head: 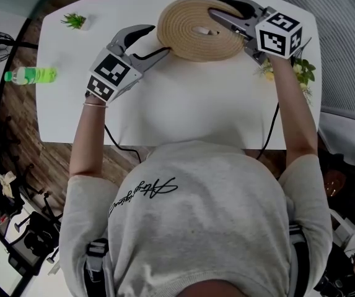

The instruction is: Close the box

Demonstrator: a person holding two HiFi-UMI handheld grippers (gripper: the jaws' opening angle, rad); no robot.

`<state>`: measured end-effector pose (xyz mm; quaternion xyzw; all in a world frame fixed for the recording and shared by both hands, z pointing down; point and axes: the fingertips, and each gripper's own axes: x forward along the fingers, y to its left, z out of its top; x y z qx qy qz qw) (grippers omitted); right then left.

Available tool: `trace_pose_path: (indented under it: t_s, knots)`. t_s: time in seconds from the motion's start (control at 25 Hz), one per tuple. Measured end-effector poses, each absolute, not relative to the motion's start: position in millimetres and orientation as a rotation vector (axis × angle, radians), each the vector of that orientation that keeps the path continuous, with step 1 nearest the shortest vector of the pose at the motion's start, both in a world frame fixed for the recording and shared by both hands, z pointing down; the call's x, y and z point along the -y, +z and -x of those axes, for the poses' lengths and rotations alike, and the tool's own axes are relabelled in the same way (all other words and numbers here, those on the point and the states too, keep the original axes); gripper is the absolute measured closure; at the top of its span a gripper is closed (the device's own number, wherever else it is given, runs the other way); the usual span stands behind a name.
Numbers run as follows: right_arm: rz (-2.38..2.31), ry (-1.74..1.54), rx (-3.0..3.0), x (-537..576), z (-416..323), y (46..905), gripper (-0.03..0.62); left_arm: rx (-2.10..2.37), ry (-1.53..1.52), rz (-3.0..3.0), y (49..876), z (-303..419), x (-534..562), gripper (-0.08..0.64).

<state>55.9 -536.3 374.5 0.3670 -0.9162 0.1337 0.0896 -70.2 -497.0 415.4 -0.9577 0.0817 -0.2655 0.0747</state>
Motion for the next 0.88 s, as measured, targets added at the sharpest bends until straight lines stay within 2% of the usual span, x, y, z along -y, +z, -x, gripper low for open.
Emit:
trace_pose_path:
  t_s: [0.4, 0.56, 0.64, 0.72, 0.88]
  knots:
    - [-1.09, 0.551, 2.643, 554, -63, 402, 0.408, -0.266, -0.826, 2.84, 419, 67, 501, 0.307]
    - [-1.143, 0.467, 2.548, 559, -64, 414, 0.39, -0.28, -0.831, 2.838, 420, 66, 503, 0.308]
    - [-1.144, 0.364, 2.473, 560, -62, 422, 0.413, -0.277, -0.836, 2.836, 422, 66, 502, 0.308]
    - [-1.133, 0.305, 2.425, 560, -60, 428, 0.408, -0.268, -0.833, 2.844, 422, 65, 501, 0.314]
    - [-1.132, 0.335, 2.433, 559, -61, 430, 0.399, -0.28, -0.821, 2.857, 421, 66, 501, 0.31]
